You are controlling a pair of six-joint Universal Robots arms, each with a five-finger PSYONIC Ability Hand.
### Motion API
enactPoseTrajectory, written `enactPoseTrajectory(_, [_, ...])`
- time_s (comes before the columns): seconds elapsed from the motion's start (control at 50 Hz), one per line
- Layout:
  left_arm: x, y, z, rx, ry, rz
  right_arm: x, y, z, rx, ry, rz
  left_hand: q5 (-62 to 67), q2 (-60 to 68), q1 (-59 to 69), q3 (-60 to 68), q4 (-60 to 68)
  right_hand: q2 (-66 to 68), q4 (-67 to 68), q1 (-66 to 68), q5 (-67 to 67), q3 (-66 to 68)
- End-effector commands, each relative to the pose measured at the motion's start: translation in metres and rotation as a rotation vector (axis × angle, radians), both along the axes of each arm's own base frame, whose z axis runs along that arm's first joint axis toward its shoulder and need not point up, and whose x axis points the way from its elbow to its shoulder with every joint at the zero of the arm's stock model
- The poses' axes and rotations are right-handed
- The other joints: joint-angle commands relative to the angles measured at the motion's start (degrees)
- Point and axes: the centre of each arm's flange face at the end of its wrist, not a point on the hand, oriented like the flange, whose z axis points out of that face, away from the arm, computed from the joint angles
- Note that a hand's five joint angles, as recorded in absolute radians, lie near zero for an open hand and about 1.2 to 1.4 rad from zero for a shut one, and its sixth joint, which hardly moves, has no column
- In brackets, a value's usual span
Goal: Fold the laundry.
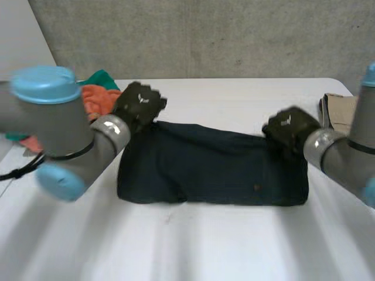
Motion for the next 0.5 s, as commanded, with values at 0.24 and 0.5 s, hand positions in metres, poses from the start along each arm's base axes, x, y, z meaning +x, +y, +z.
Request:
enactPoseTrajectory(0.24, [-0.058, -0.087, -0.068, -0.206, 0.117, -0.038, 0.036, -0.136, -0.085, -0.297, 0.024, -0.148, -51.0, -53.1, -50.4, -52.8, -53.4, -57.2, -58.6, -53.4, -57.1, -58.0])
enactPoseTrajectory(0.5, [-0.038, -0.05, -0.002, -0.15, 0.23, -0.014, 0.006, -0.067, 0.012, -0.21, -0.195, -0.221, -56.3, -58.4, -55.7, -58.1, -58.7, -57.2, -58.6, -53.4, -57.1, -58.0])
